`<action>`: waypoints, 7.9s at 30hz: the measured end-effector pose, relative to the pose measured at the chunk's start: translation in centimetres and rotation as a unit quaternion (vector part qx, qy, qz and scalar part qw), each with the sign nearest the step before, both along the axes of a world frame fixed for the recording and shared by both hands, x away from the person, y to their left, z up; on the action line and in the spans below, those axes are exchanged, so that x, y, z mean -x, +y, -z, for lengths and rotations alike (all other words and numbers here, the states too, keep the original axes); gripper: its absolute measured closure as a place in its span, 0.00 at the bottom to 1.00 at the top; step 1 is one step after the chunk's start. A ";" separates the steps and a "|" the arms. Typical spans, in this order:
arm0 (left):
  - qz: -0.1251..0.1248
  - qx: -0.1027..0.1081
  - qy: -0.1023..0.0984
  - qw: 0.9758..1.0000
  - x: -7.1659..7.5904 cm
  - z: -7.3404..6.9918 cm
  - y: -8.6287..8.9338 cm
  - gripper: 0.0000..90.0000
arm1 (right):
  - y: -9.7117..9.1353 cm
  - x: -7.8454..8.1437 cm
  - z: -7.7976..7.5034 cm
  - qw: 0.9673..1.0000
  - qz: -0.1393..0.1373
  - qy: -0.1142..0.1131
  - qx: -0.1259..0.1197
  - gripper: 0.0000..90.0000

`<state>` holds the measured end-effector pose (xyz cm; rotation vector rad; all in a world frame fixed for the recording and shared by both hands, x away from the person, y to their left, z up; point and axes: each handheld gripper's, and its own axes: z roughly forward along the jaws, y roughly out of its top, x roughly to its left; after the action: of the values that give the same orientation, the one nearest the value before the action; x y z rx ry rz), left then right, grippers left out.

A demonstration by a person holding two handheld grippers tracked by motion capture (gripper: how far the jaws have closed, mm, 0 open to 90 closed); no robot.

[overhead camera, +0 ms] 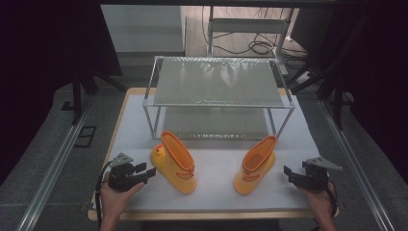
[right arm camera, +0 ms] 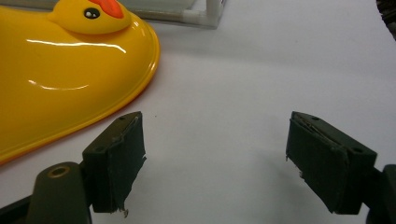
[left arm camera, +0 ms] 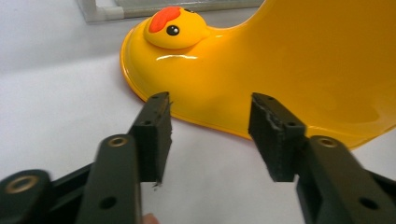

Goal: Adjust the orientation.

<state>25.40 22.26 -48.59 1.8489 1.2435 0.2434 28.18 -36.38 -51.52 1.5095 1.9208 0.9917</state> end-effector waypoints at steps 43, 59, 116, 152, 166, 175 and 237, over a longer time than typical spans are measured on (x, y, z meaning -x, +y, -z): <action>0.058 -0.029 -0.083 0.994 4.8 1.3 -15.5 0.99 | -0.1 -0.3 0.2 1.000 0.012 0.009 -0.018 0.26; 0.032 -0.042 -0.100 0.994 4.8 1.5 -14.5 1.00 | -0.2 -0.3 0.2 1.000 0.016 0.009 -0.022 0.26; 0.126 -0.027 0.003 0.992 1.0 -0.4 -11.8 0.62 | -0.5 -0.3 0.2 0.999 0.013 0.015 -0.028 0.26; 0.323 -0.004 0.159 0.933 -4.7 -8.9 -16.6 0.49 | -0.7 -0.3 0.3 0.999 0.010 0.019 -0.028 0.26; 0.341 0.011 0.155 0.927 -7.0 -13.7 -19.2 0.51 | -0.7 -0.3 0.3 0.999 0.009 0.022 -0.029 0.26; 0.352 0.024 0.166 0.921 -8.6 -15.0 -20.6 0.51 | -0.8 -0.4 0.3 0.999 0.009 0.025 -0.028 0.26; 0.314 -0.078 0.194 0.926 -10.6 -18.7 -25.7 0.96 | -1.7 0.3 0.5 0.998 0.027 0.020 -0.045 0.26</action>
<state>36.03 -3.49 -29.90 2.4075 0.8226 -0.4053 27.89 -38.06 -51.99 1.6352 1.8743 1.0450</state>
